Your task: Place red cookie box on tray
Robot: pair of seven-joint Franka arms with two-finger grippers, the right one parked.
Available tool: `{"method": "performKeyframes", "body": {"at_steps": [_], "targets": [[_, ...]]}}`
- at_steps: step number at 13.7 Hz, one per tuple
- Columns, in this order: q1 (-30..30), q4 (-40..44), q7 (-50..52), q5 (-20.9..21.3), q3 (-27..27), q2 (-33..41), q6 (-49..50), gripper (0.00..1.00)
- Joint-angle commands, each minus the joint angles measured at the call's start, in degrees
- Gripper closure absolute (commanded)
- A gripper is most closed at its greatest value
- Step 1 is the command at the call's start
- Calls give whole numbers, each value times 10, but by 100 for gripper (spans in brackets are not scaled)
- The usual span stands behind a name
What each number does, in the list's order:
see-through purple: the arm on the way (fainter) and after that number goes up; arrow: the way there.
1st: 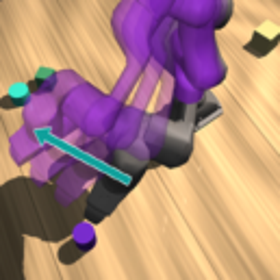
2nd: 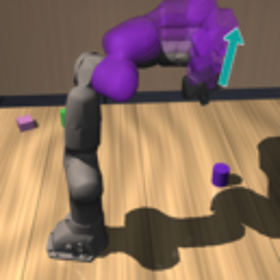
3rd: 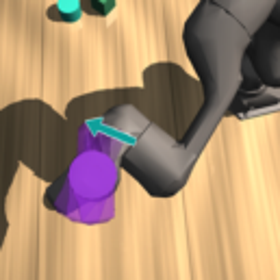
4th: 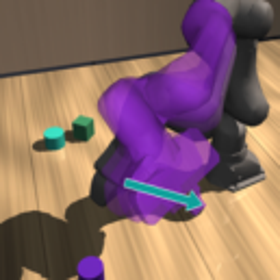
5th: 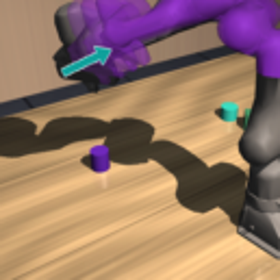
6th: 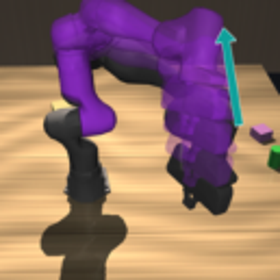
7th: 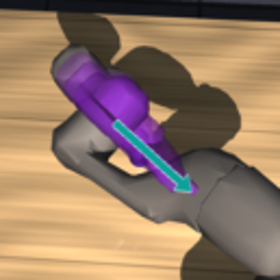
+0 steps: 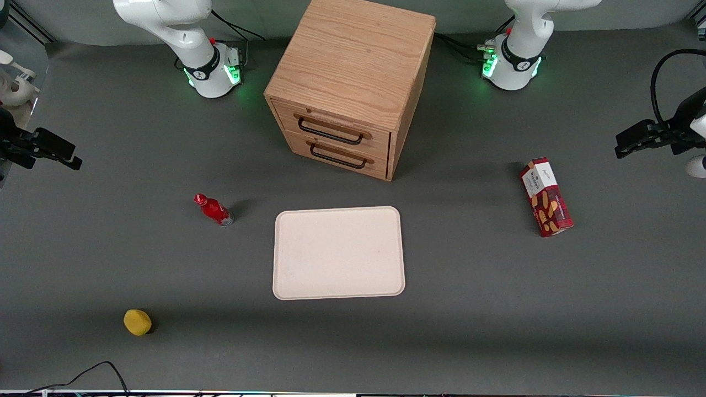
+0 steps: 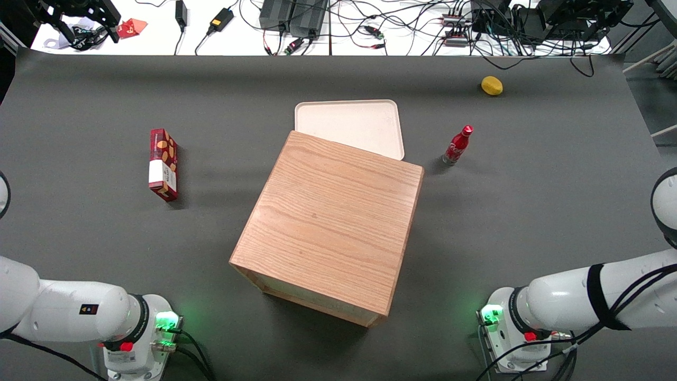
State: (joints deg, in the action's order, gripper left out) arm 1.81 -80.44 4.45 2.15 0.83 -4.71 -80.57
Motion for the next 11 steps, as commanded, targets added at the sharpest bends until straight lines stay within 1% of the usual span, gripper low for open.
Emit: {"method": "performKeyframes", "body": {"at_steps": [1,3,5,6,8,11], "targets": [[4,23,1,-3,1,-7,33,0],[0,23,-1,-6,0,-7,36,0],[2,20,-33,-7,-3,-7,45,0],[2,16,-33,-8,-3,-9,57,0],[3,-15,-33,-7,-4,-13,47,0],[2,-79,-32,0,-5,-7,1,0]]}}
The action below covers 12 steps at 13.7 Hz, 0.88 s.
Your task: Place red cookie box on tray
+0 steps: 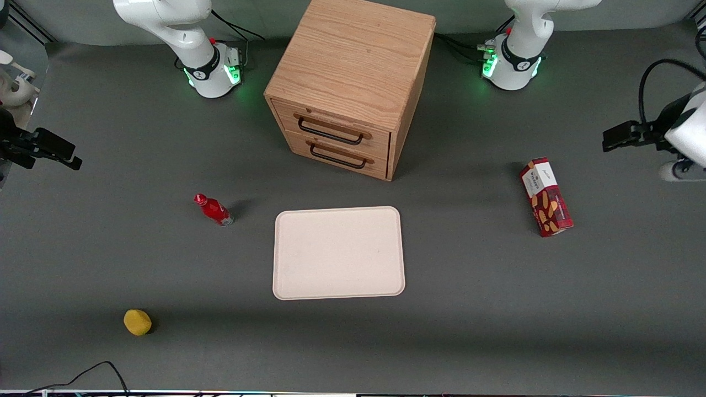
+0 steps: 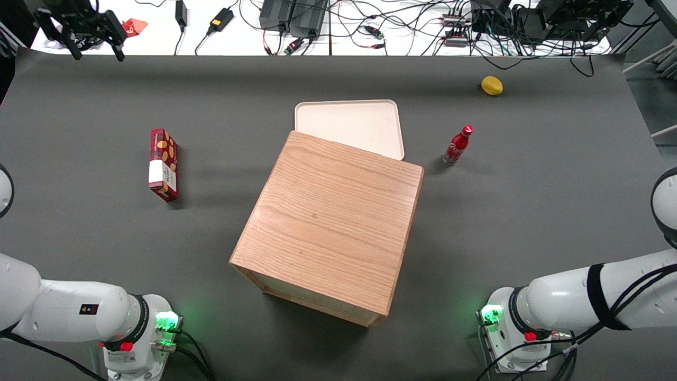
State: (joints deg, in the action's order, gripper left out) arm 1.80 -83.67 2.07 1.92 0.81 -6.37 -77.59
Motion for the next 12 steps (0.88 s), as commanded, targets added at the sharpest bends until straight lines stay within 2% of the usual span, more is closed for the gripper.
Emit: {"method": "performKeyframes", "body": {"at_steps": [1,4,8,10,12], "targets": [[0,-69,-8,5,-5,11,-45,0],[0,-189,-8,9,-30,21,-157,0],[0,-377,-10,4,-56,50,-378,0],[-1,-438,-8,-10,-58,52,-460,0],[-3,-477,-4,-44,-59,47,-518,0]]}}
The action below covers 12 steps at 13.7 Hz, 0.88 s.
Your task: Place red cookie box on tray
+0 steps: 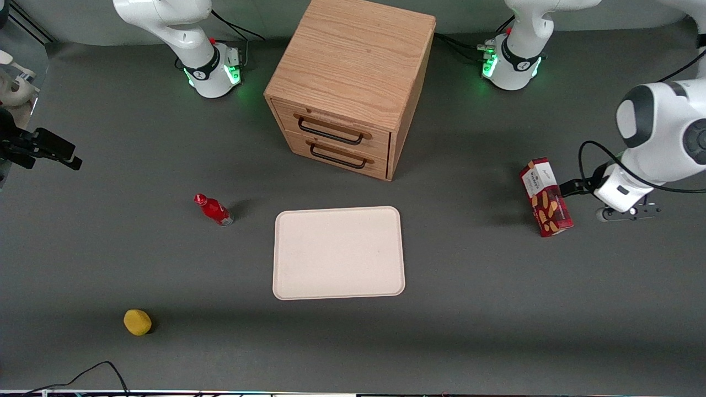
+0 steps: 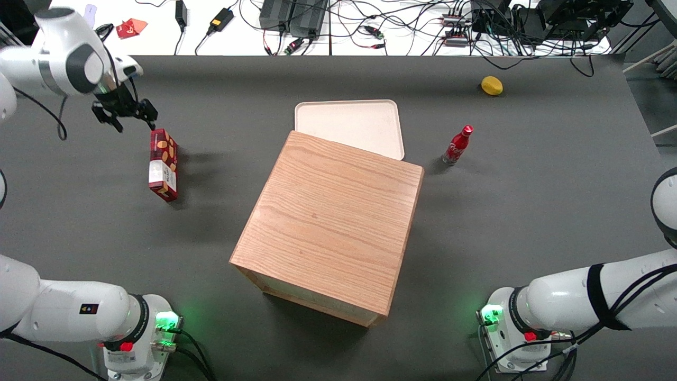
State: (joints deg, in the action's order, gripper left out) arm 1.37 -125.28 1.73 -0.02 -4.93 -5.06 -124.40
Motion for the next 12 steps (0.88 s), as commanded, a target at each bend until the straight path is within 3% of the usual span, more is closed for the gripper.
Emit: {"method": "performKeyframes", "body": {"at_steps": [1,9,12], "targets": [[2,-76,16,-37,-1,30,-70,0],[3,-124,21,-45,-1,-38,-228,1],[4,-124,22,-55,0,-66,-269,12]]}}
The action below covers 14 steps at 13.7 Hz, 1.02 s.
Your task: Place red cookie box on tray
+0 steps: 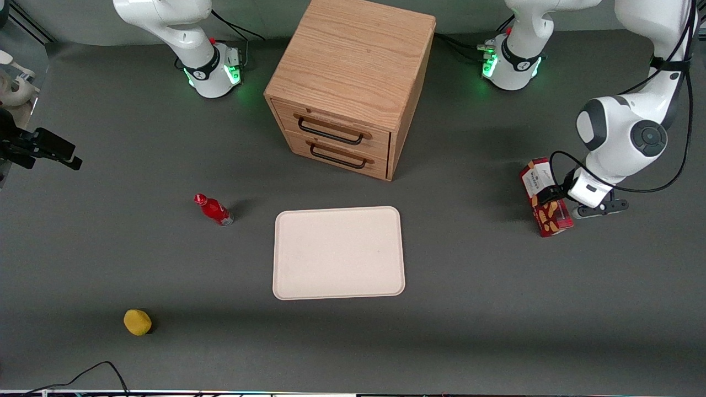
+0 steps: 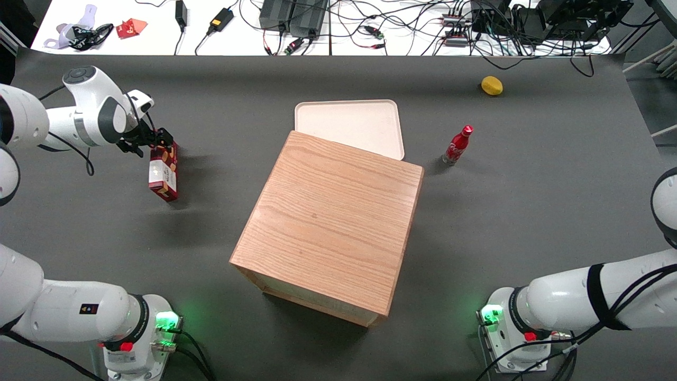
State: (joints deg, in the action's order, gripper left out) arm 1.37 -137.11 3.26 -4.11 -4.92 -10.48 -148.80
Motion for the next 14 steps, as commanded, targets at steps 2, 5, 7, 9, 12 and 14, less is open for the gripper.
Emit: {"method": "performKeyframes", "body": {"at_steps": [2,5,7,9,12,14], "targets": [[9,-5,7,-24,1,-13,-26,40],[9,-4,10,-24,3,-7,-19,63],[10,-4,11,-24,4,6,-3,77],[12,-2,12,-25,4,29,37,84],[20,32,27,-24,5,92,177,84],[23,127,53,-22,19,127,357,83]]}}
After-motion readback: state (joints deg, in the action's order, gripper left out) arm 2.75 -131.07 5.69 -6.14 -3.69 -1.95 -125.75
